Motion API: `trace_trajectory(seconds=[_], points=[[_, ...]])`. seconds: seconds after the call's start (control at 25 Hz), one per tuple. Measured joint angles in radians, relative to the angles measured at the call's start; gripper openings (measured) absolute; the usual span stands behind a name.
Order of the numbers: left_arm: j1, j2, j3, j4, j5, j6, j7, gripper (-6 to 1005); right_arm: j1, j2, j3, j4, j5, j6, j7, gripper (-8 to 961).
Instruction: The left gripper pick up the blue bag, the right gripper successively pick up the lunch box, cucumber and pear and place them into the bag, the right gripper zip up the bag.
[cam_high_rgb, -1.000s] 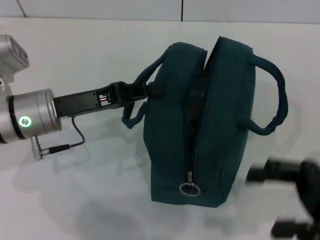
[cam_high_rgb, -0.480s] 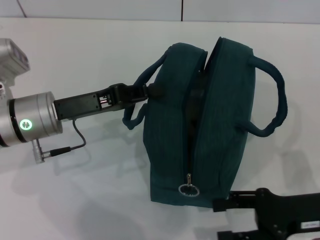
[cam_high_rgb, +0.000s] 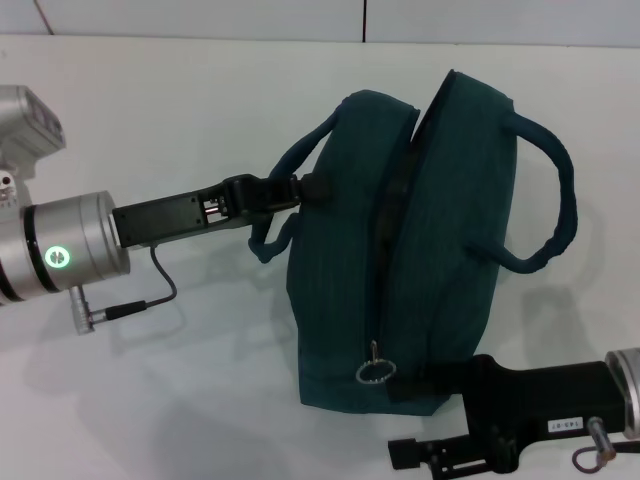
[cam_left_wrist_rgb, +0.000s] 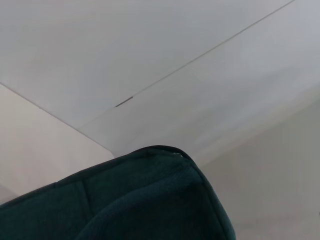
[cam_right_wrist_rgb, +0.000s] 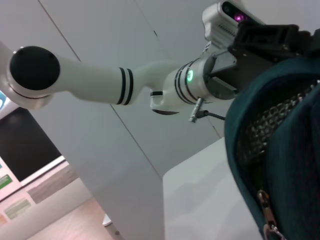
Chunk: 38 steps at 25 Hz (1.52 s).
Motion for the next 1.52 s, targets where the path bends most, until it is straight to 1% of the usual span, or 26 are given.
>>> trace_trajectory(seconds=[0.16,0.4,0.6,0.76,0.96,1.08,1.2,1.36,1.52], points=[[-0.002,0.000,0.002,-0.008,0.000,0.000,0.010,77,0.006,0.005,0.007,-0.010,0.007,0.023,-0.013,766],[0.003,0.000,0.003,-0.008,0.000,0.000,0.011,78,-0.004,0.010,0.010,-0.049,0.032,0.023,-0.045,766],[0.003,0.000,0.002,-0.008,0.001,0.000,0.014,79,0.006,0.012,0.007,-0.052,0.035,0.021,-0.055,766],[0.003,0.001,0.001,-0.008,0.001,0.000,0.014,80,0.001,0.012,0.013,-0.053,0.068,0.065,-0.060,767],[-0.003,0.001,0.000,-0.008,0.001,0.000,0.015,81,0.007,0.016,-0.023,-0.053,0.079,0.077,-0.065,766],[-0.003,0.001,0.000,-0.008,0.001,0.000,0.016,81,-0.004,0.018,-0.022,-0.053,0.101,0.113,-0.069,706],[0.000,0.002,0.000,-0.008,0.001,0.000,0.016,82,-0.002,0.017,-0.031,-0.051,0.105,0.094,-0.069,646],[0.001,0.002,0.001,-0.008,0.001,0.000,0.016,83,-0.013,0.017,-0.032,-0.046,0.140,0.149,-0.069,634],[0.003,0.002,0.003,-0.008,0.001,0.000,0.016,83,-0.015,0.017,-0.060,-0.050,0.145,0.147,-0.069,622]])
